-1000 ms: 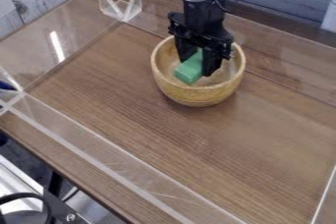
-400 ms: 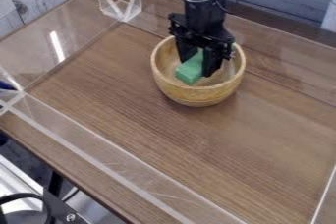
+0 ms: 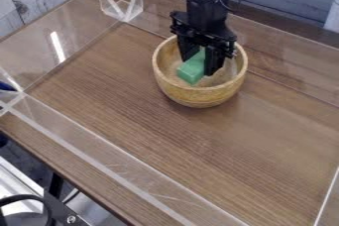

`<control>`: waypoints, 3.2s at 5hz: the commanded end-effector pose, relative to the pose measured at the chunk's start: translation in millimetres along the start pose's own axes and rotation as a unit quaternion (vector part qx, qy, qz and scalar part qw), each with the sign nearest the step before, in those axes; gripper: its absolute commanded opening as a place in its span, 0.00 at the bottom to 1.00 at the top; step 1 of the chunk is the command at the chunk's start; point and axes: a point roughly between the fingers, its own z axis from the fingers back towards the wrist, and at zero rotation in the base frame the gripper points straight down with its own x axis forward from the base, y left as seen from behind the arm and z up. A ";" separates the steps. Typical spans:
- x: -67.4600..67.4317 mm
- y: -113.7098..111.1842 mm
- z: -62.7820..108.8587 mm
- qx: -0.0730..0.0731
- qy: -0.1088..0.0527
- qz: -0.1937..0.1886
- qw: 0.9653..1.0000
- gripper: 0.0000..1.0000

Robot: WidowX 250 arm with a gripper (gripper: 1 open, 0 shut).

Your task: Put the green block in the brown bowl

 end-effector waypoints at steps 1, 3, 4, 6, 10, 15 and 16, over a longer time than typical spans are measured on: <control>11.6 4.8 15.1 0.009 -0.027 0.001 1.000 0.00; 11.8 5.0 17.3 0.008 -0.022 0.003 1.000 1.00; 10.9 5.1 24.3 0.007 -0.026 0.005 1.000 1.00; 8.8 8.9 49.9 0.009 -0.046 0.011 0.999 1.00; 8.1 11.1 58.0 0.016 -0.056 0.009 0.998 1.00; -4.2 23.9 95.0 0.023 -0.079 0.023 0.996 1.00; -12.9 34.1 120.2 0.024 -0.090 0.040 0.995 1.00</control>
